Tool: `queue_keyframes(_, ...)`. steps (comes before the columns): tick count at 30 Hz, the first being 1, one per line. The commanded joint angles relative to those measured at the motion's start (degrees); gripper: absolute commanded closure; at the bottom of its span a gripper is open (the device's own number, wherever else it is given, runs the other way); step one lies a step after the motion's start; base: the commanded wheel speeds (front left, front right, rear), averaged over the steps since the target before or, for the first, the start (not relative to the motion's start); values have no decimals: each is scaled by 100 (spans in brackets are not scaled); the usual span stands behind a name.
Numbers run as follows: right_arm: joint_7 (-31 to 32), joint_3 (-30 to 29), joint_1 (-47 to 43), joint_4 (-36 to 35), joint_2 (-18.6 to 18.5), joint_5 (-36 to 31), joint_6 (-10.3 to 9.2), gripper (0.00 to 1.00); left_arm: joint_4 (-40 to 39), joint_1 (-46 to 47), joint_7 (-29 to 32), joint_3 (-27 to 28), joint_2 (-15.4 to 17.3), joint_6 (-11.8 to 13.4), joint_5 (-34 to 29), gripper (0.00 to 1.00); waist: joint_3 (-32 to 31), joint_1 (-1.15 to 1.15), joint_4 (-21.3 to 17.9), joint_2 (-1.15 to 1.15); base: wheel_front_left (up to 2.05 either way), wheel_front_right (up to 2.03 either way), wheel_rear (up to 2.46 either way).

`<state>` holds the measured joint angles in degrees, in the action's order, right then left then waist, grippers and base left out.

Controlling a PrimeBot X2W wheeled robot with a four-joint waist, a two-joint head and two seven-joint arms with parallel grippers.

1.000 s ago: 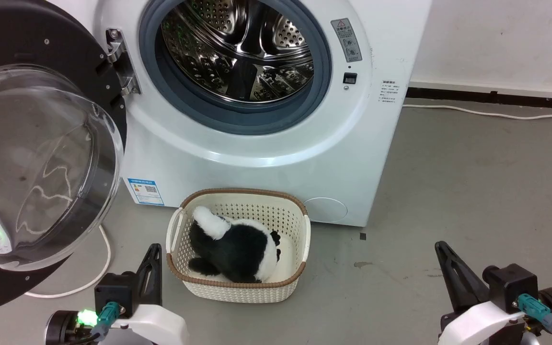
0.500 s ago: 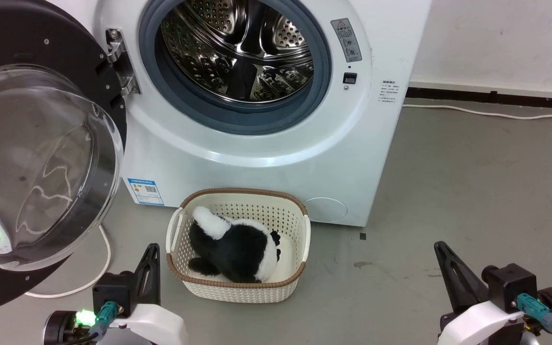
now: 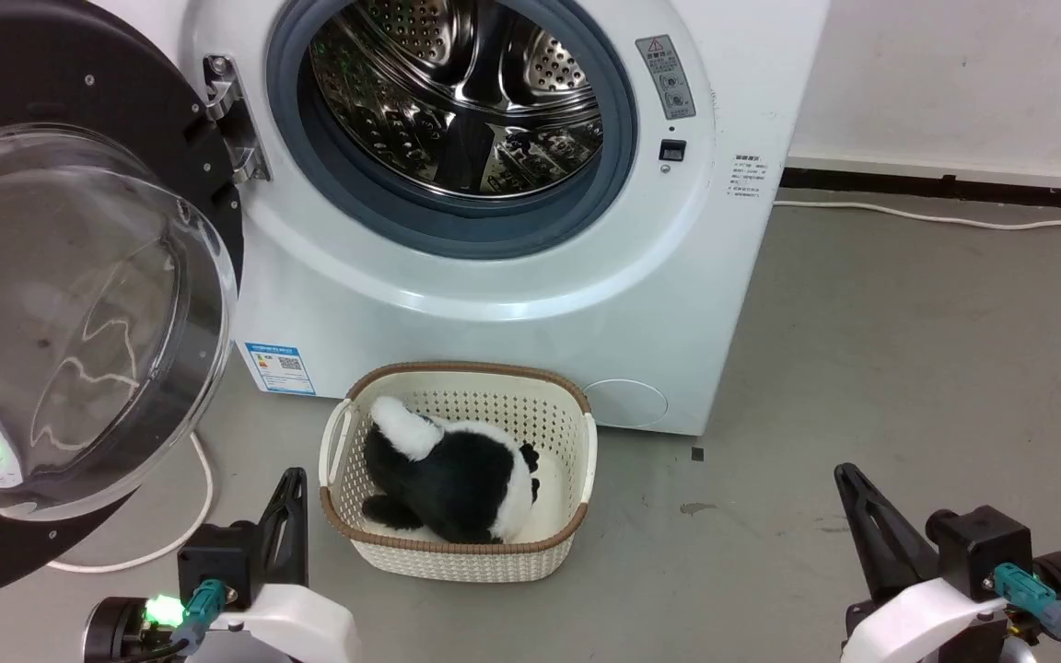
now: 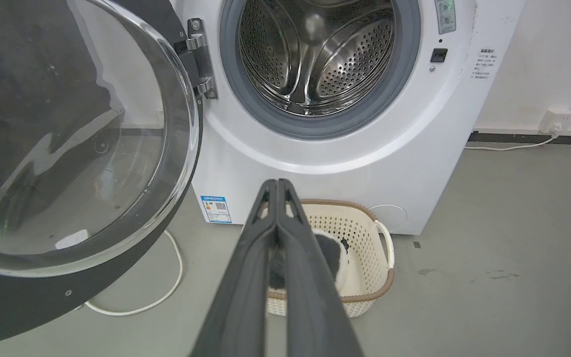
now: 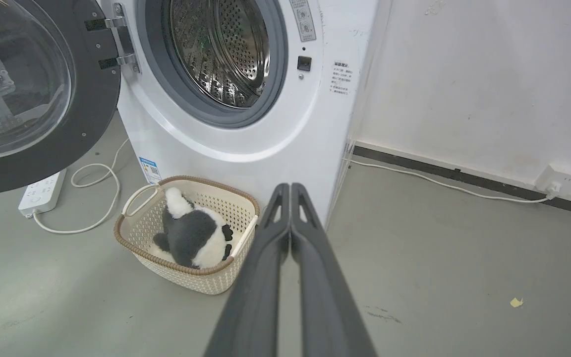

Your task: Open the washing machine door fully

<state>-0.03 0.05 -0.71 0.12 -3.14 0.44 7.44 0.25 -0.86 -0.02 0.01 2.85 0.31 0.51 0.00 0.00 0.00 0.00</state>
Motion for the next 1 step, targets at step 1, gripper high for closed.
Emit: queue_keyframes(1, 3, -5, 71, -12, 26, -44, 5, 100, -25, 86, 2, -1, 3, -31, -51, 100, 0, 0, 0, 0, 0, 0, 0)
